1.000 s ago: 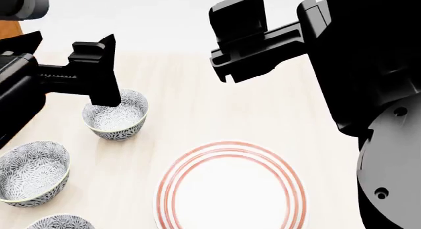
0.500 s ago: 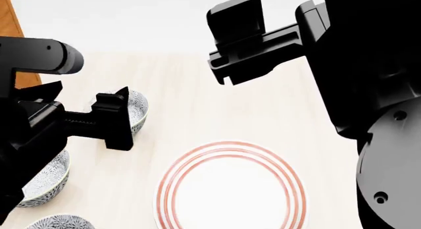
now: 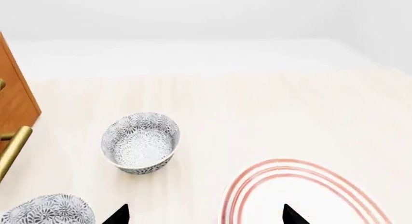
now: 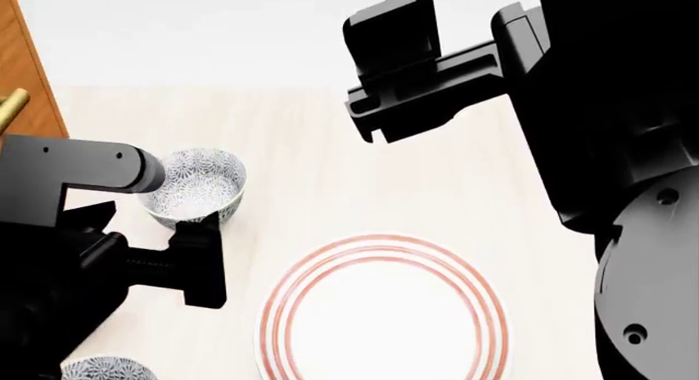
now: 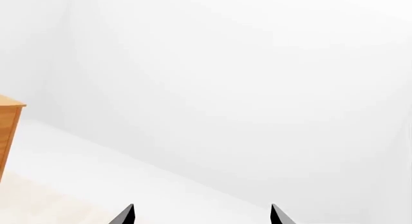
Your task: Put the bowl at the front on the plate.
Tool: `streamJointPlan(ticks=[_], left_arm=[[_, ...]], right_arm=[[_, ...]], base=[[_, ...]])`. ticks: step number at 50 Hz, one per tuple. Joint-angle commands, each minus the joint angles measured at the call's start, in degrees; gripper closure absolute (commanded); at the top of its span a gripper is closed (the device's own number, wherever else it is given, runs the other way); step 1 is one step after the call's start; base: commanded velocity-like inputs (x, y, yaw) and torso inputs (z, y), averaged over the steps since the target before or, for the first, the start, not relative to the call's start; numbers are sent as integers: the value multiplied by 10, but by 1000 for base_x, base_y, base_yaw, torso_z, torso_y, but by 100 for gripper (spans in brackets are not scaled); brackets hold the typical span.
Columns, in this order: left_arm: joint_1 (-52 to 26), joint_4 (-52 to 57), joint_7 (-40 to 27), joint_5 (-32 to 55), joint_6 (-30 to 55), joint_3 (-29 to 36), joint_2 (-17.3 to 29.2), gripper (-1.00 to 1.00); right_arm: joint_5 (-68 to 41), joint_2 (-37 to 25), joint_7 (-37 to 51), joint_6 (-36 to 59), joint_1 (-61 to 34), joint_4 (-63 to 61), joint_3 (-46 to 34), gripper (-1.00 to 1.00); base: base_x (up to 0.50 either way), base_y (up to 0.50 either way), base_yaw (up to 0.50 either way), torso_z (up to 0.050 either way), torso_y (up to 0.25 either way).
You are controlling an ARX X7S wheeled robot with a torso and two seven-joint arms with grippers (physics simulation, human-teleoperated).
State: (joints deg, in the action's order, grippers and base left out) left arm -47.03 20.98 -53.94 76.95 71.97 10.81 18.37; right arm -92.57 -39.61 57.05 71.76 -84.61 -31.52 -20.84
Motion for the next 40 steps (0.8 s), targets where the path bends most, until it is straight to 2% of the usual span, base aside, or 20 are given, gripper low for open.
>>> streamJointPlan(ticks=[1, 11, 40], left_arm=[[31, -4, 11, -20, -10, 21, 11, -100], [51, 1, -5, -8, -3, 37, 18, -100], [105, -8, 4, -35, -9, 82, 42, -100]], right_arm=[[-1, -4, 1, -4, 2, -3, -3, -100], [-7, -9, 7, -7, 6, -7, -3, -100], [-6, -17, 7, -22, 17, -19, -5, -100]], base=[[0, 0, 0, 0, 0], [0, 0, 0, 0, 0], [0, 0, 0, 0, 0]])
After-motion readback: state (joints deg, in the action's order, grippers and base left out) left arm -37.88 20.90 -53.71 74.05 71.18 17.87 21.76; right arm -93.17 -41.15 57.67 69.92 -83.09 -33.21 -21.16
